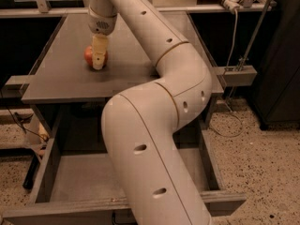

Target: Place apple into top drawer

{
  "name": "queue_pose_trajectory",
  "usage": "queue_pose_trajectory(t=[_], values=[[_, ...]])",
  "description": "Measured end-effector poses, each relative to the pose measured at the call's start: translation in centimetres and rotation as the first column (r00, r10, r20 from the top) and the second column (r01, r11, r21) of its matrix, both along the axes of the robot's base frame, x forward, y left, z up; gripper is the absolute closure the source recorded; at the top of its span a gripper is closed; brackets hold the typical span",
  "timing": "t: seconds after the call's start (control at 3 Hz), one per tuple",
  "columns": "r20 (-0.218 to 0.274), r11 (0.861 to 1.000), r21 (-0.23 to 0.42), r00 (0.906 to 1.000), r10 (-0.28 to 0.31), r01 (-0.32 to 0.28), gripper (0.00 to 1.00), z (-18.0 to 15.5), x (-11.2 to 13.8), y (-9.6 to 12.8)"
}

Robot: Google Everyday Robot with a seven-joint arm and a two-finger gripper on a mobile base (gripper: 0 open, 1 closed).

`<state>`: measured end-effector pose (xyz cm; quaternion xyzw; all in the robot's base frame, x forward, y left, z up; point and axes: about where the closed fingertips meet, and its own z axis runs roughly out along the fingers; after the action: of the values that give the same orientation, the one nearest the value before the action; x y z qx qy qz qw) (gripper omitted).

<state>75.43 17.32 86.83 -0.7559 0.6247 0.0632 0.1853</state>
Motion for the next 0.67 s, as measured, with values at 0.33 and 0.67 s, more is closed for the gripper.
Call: queue_pose_trajectory(t=[0.33, 0.67], values=[[0.0, 1.0, 0.0, 1.0, 0.0, 0.0, 0.19, 0.0, 0.0, 0.0], [0.0, 1.0, 0.0, 1.0, 0.0, 0.0, 0.43, 0.0, 0.0, 0.0]])
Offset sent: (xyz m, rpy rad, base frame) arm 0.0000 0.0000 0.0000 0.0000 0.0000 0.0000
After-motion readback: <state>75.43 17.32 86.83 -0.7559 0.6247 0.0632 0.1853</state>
